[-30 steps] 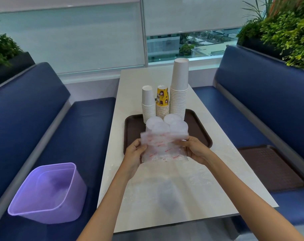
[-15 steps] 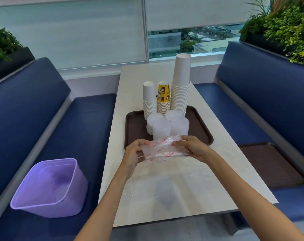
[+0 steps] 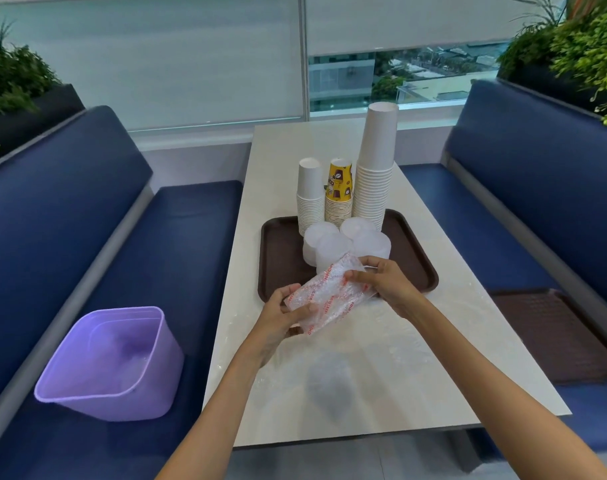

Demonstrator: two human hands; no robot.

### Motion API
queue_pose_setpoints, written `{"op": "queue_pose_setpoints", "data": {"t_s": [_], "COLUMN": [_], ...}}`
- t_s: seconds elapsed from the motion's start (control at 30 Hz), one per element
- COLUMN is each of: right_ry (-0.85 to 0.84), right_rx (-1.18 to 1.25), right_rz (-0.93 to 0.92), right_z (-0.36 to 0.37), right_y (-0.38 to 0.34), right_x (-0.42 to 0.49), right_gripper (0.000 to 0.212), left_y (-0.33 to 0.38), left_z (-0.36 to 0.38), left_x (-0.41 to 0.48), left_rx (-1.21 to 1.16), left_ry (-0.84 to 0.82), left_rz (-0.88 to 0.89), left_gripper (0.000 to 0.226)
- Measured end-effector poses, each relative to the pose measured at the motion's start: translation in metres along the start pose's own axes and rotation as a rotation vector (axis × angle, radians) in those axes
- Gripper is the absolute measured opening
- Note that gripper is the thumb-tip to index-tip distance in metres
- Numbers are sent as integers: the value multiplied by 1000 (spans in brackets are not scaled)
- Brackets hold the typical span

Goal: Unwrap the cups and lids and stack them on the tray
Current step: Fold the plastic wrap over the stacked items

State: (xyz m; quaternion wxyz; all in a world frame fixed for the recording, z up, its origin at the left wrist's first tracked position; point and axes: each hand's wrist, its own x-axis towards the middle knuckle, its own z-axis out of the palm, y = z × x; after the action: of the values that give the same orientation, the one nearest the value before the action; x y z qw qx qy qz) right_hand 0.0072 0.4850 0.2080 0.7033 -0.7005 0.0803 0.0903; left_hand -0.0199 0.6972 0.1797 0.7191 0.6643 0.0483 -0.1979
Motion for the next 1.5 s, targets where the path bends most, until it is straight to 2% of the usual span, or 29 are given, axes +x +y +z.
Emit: {"op": "queue_pose_setpoints", "data": {"t_s": [0.23, 0.43, 0.63, 0.8, 0.97, 1.1, 1.17, 1.27, 1.33, 1.43, 1.5], "right_ry": [45, 4, -21, 35, 3, 8, -18, -89, -137, -188, -241], "right_rx": [31, 127, 259, 241, 280, 158, 70, -68, -190, -307, -335], "right_rz": [-42, 41, 82, 70, 69, 24, -9, -87, -159, -306, -370], "right_z": [13, 16, 20, 25, 45, 68, 85, 119, 154, 208, 249], "right_y": [0, 0, 2, -1, -1, 2, 1, 0, 1, 2, 3], "right_x": [6, 9, 6, 13, 18, 25, 30, 37, 45, 53, 59], "right_gripper": [29, 38, 29, 31, 21, 8, 1, 1, 5, 11, 11], "left_y": [-6, 0, 1, 0, -3, -7, -11, -14, -15, -6, 0], "left_z": [4, 4, 2, -5, -21, -40, -55, -86, -117, -160, -193], "left_x": [3, 10, 13, 10, 6, -1, -4, -10, -15, -20, -21], "left_rx": [-153, -211, -218, -234, -253, -96, -19, 139, 249, 367, 388], "left_ry": [1, 110, 166, 147, 205, 226, 298, 495, 581, 620, 661], "left_rz": [8, 88, 127, 106, 111, 53, 31, 64, 154, 297, 344], "left_gripper": [53, 38, 37, 43, 39, 39, 39, 69, 77, 71, 58]}}
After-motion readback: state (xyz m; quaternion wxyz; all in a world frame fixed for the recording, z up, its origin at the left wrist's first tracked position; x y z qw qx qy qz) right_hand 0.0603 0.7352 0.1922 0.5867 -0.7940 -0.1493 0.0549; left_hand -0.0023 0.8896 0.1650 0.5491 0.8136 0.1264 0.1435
